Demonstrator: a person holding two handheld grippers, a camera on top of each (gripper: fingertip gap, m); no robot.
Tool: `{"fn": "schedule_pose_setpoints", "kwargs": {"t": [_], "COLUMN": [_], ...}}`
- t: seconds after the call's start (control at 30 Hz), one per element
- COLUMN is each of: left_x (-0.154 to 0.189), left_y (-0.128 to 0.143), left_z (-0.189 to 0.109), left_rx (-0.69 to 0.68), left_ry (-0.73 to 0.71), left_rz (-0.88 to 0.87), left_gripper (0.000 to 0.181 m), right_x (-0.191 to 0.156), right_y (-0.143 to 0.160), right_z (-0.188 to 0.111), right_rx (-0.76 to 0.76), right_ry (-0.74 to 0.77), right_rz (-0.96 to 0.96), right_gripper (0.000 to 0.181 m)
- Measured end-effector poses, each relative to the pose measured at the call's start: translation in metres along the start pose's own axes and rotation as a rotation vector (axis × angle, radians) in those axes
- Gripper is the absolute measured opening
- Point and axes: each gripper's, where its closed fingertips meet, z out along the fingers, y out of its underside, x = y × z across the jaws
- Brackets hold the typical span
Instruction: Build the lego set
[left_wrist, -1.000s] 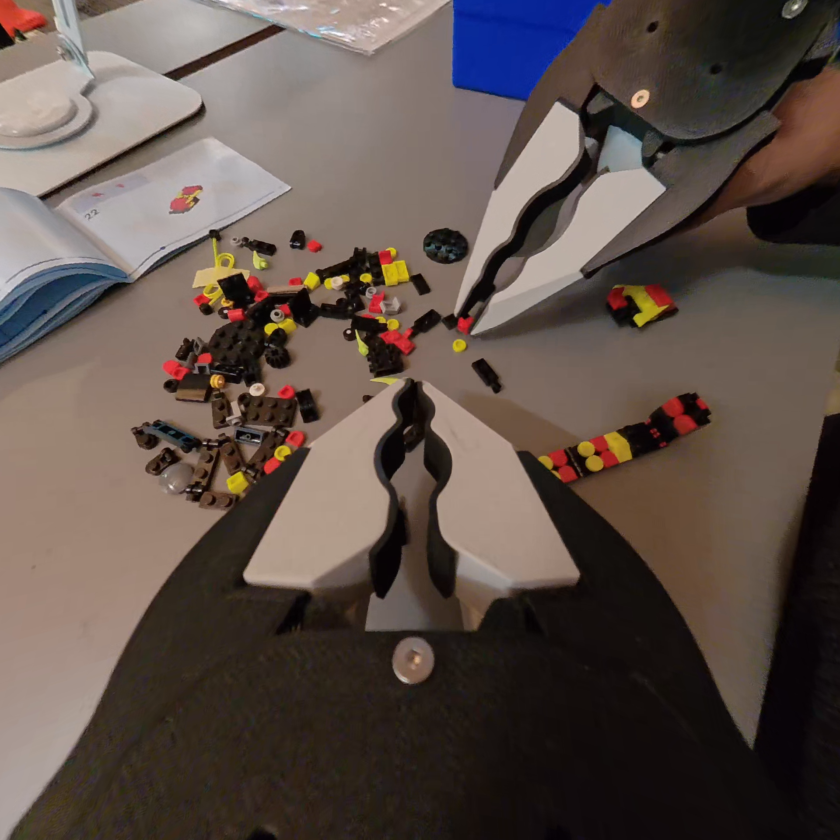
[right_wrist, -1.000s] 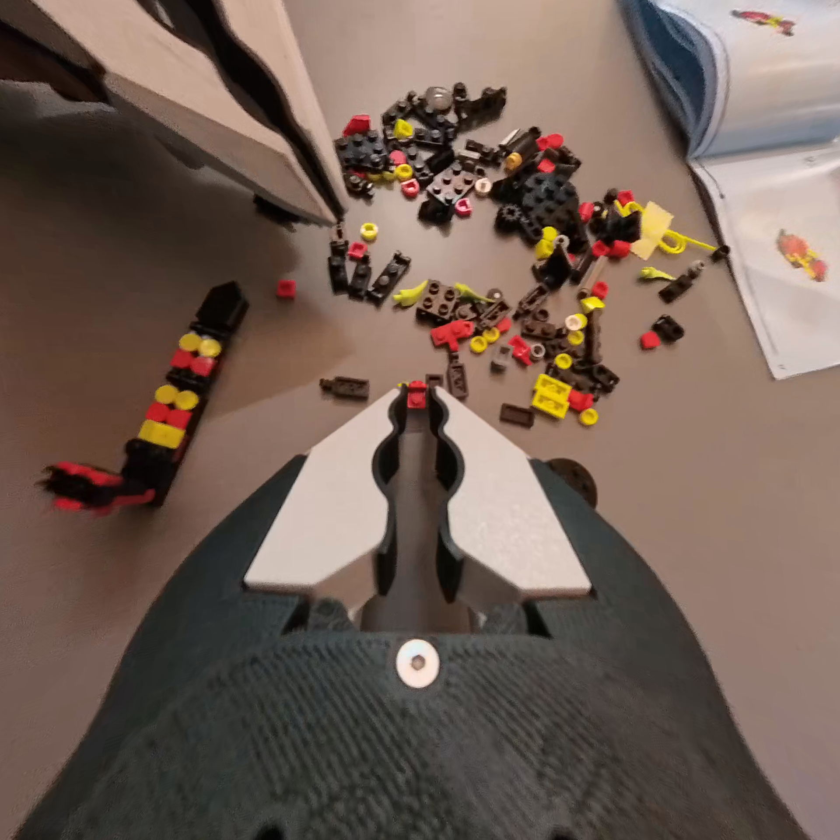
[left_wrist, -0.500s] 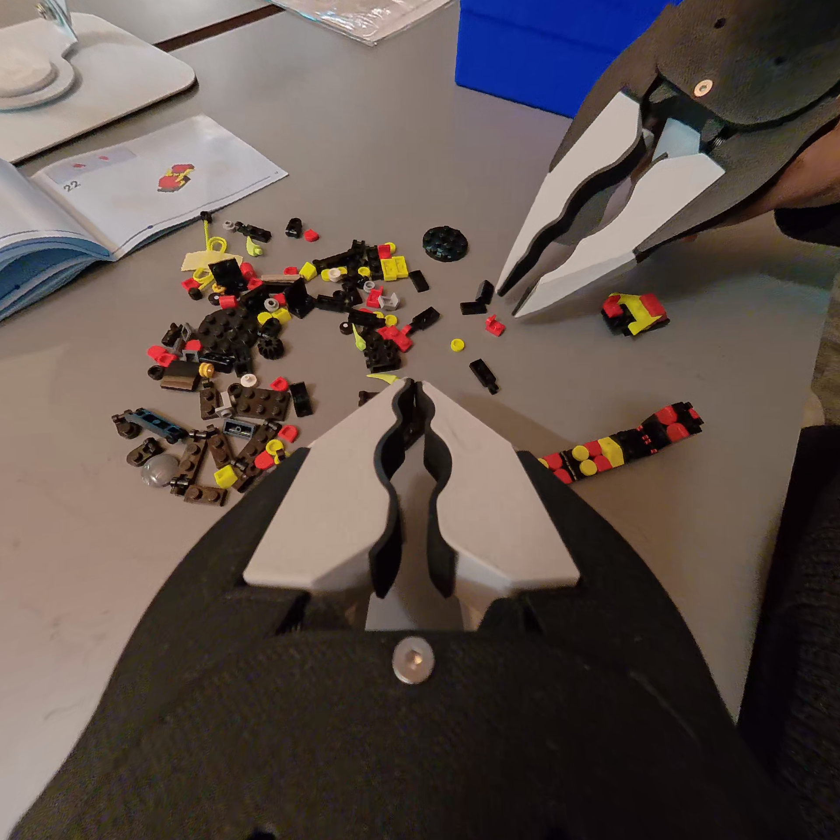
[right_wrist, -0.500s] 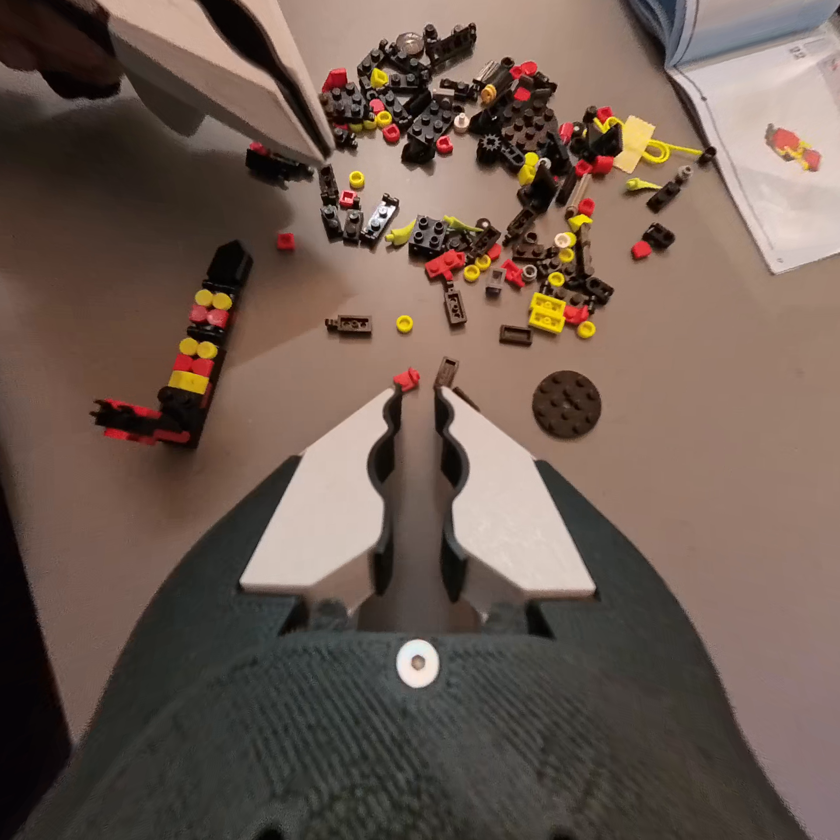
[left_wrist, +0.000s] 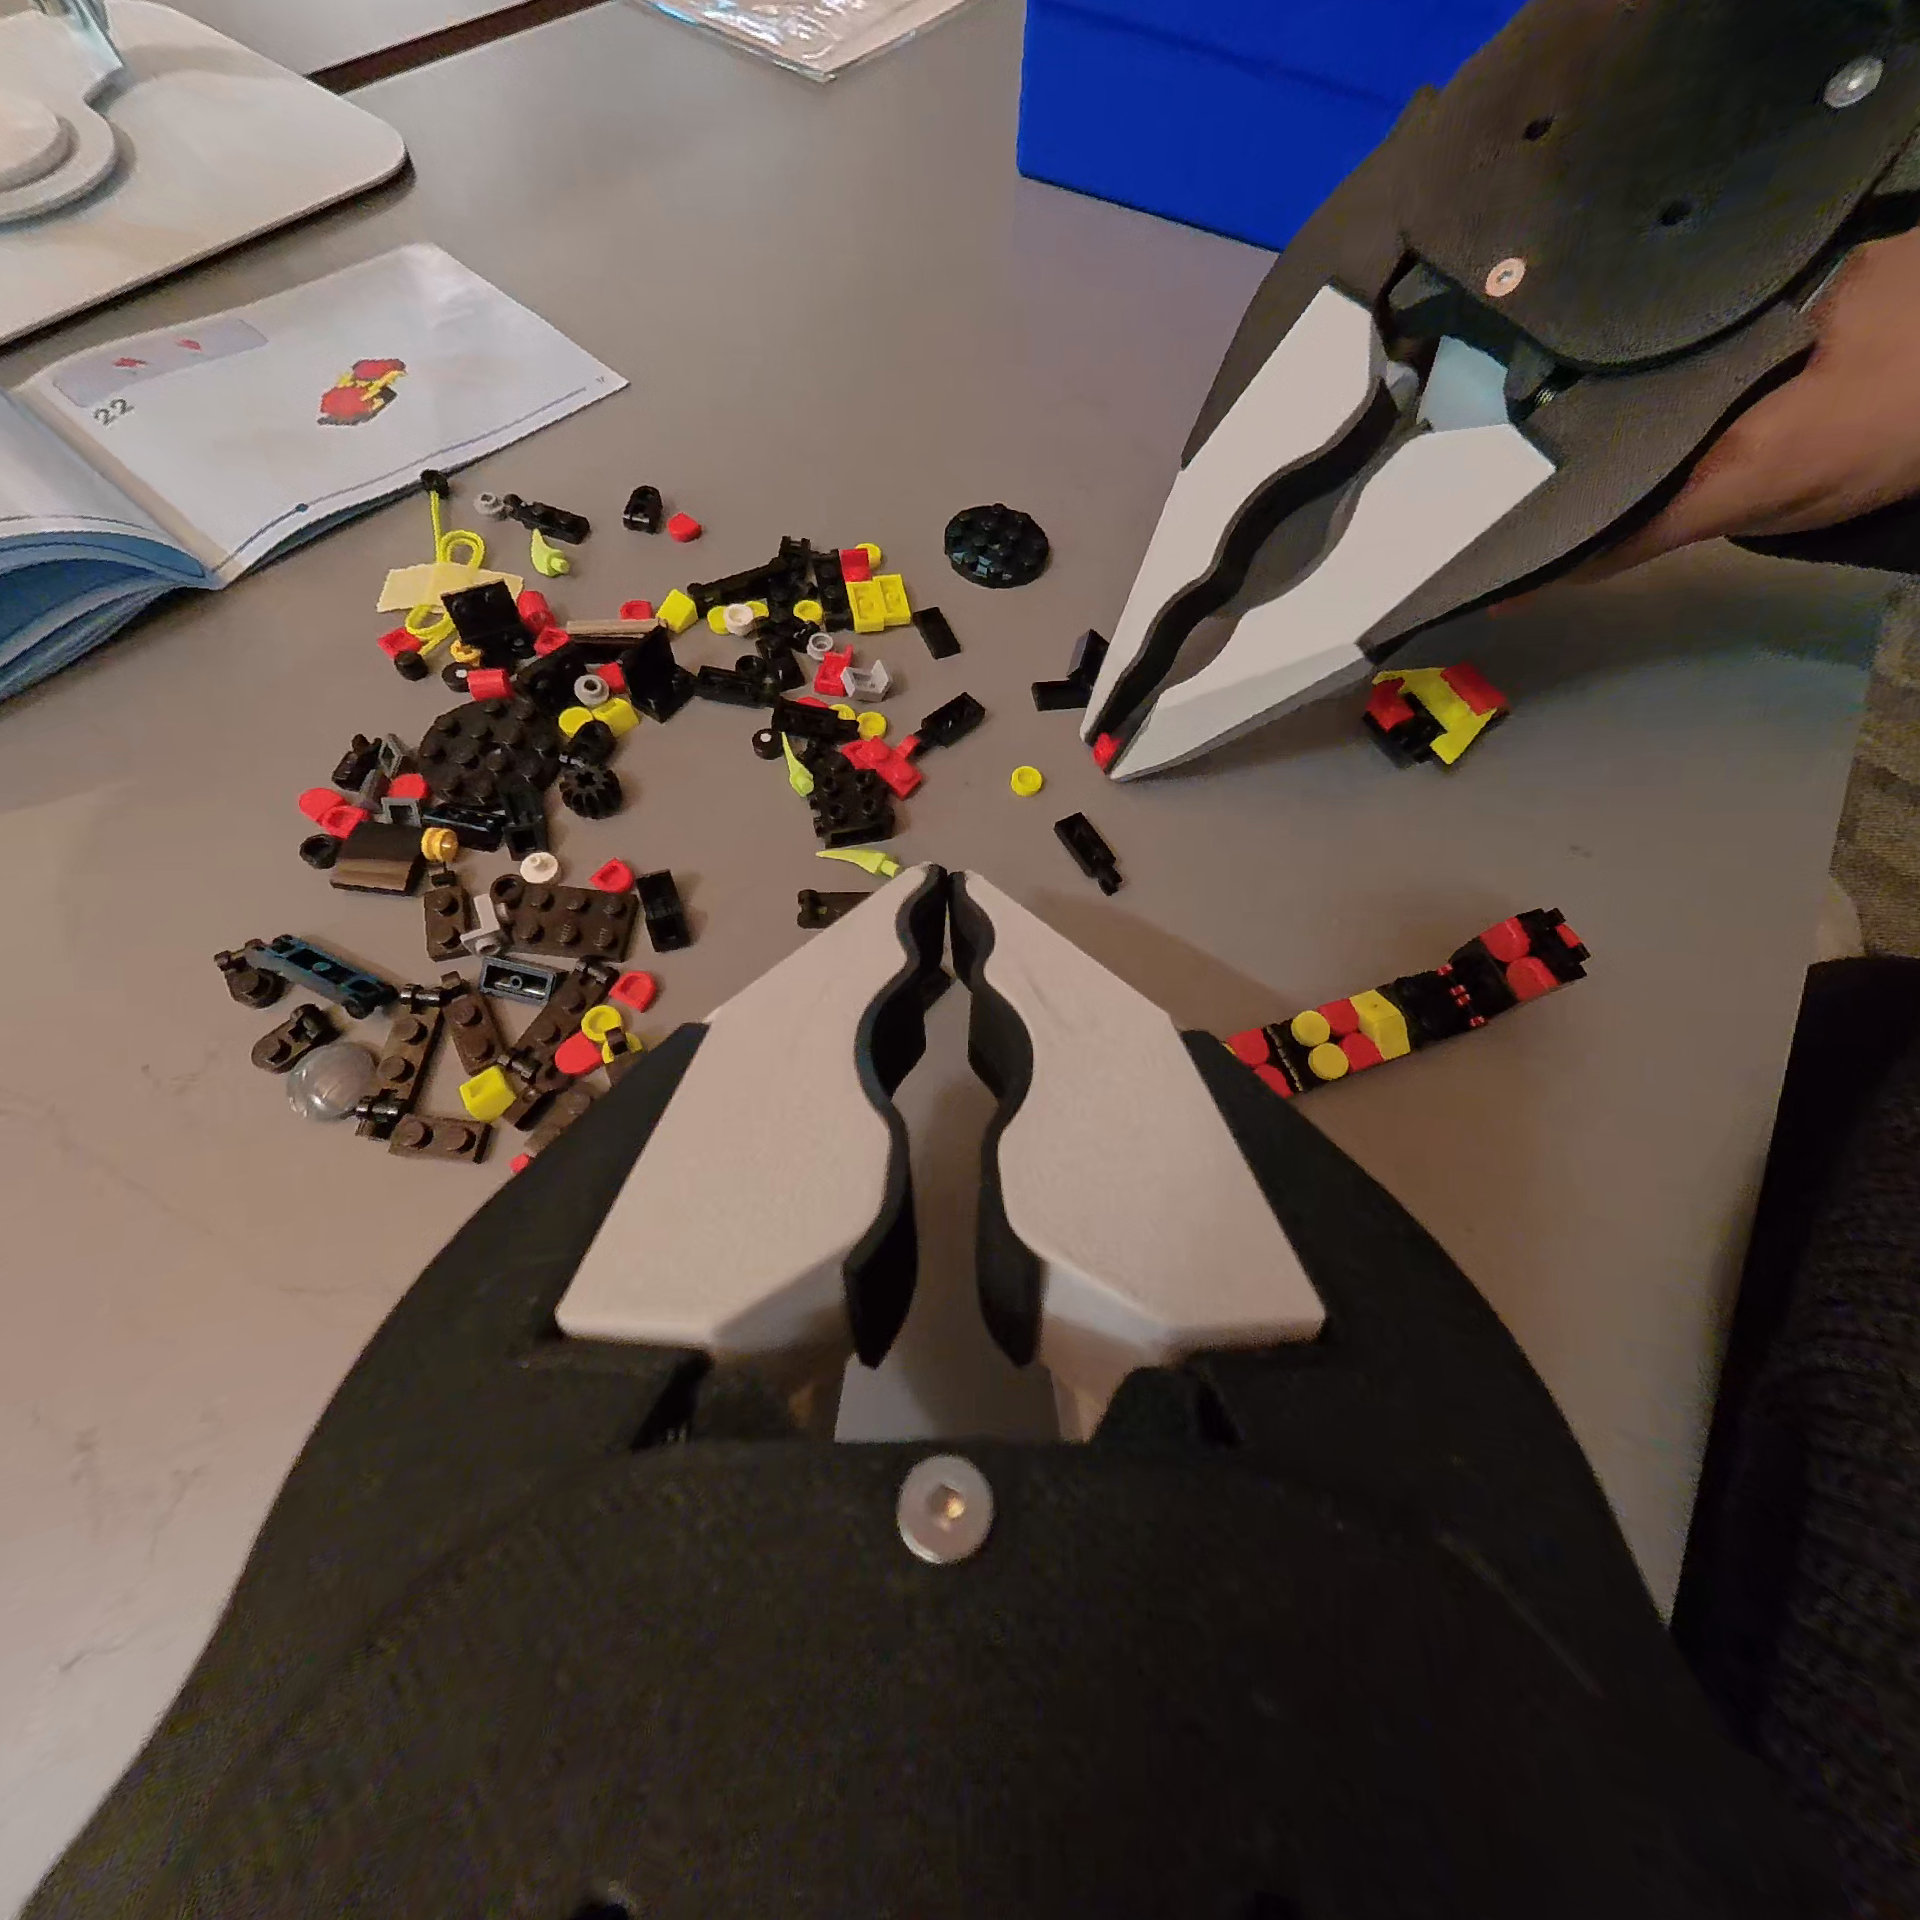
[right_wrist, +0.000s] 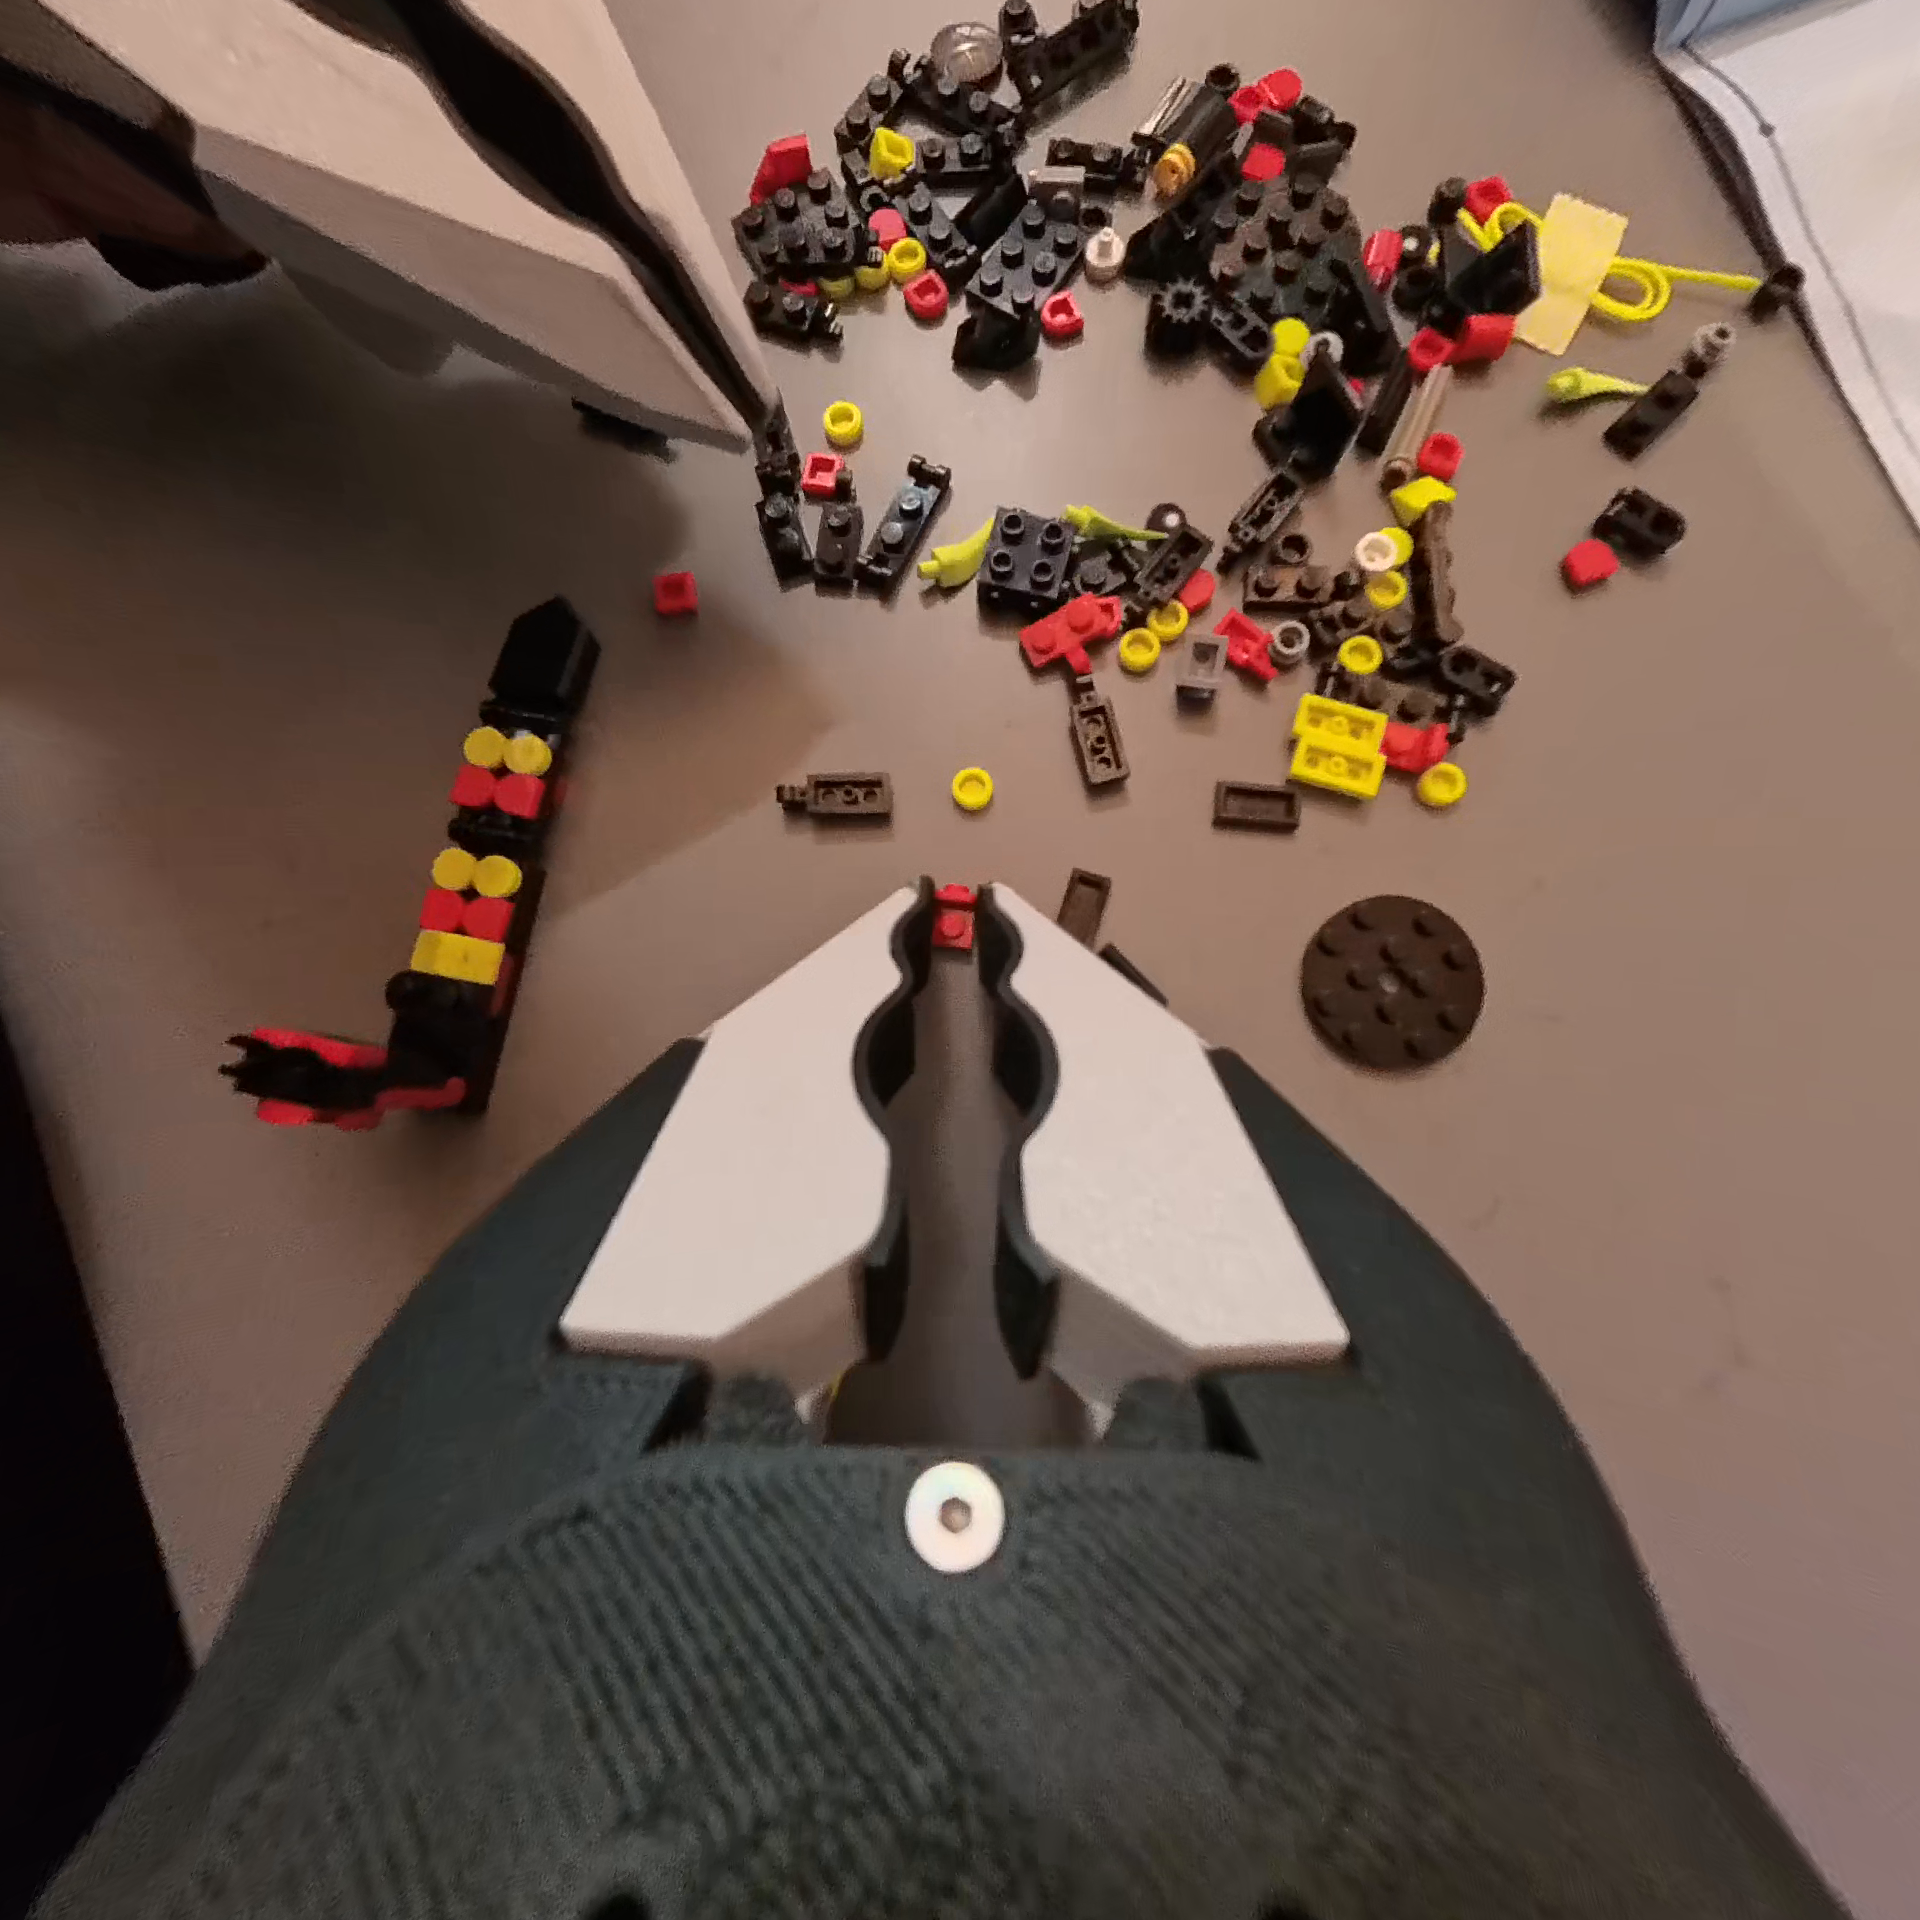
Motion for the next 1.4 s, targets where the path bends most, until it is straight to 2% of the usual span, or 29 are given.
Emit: {"fn": "schedule_pose_setpoints", "kwargs": {"t": [0.1, 0.23, 0.33, 0.53, 0.6, 0.8, 0.87, 0.97, 1.1, 1.2, 1.3, 1.4], "left_x": [0.004, 0.024, 0.037, 0.063, 0.064, 0.063, 0.063, 0.066, 0.064, 0.061, 0.06, 0.06], "left_y": [-0.002, -0.011, -0.015, -0.034, -0.036, -0.033, -0.033, -0.034, -0.035, -0.036, -0.037, -0.038], "left_z": [-0.001, -0.004, -0.005, -0.016, -0.017, -0.016, -0.016, -0.017, -0.017, -0.018, -0.019, -0.019], "left_rx": [0.011, 0.062, 0.071, 0.117, 0.12, 0.098, 0.095, 0.094, 0.093, 0.104, 0.116, 0.121], "left_ry": [0.018, 0.129, 0.227, 0.568, 0.605, 0.622, 0.634, 0.665, 0.667, 0.665, 0.657, 0.654], "left_rz": [0.004, -0.011, -0.108, -0.518, -0.591, -0.658, -0.671, -0.688, -0.71, -0.725, -0.718, -0.716], "left_gripper": [0.0, 0.001, 0.005, 0.014, 0.014, 0.013, 0.016, 0.007, 0.006, 0.006, 0.006, 0.006], "right_x": [-0.004, -0.033, -0.047, -0.053, -0.055, -0.059, -0.061, -0.061, -0.059, -0.049, -0.03, -0.011], "right_y": [-0.007, -0.038, -0.051, -0.055, -0.057, -0.063, -0.064, -0.063, -0.063, -0.063, -0.058, -0.031], "right_z": [-0.004, -0.025, -0.04, -0.041, -0.042, -0.047, -0.048, -0.047, -0.047, -0.051, -0.069, -0.086], "right_rx": [0.033, 0.228, 0.317, 0.328, 0.337, 0.366, 0.371, 0.365, 0.366, 0.359, 0.36, 0.336], "right_ry": [0.004, -0.09, -0.057, 0.039, 0.051, 0.091, 0.096, 0.109, 0.12, 0.154, 0.188, 0.162], "right_rz": [-0.064, -0.213, -0.382, -0.543, -0.573, -0.637, -0.65, -0.673, -0.669, -0.628, -0.526, -0.328], "right_gripper": [0.007, 0.007, 0.007, 0.007, 0.007, 0.007, 0.007, 0.007, 0.007, 0.022, 0.035, 0.05]}}
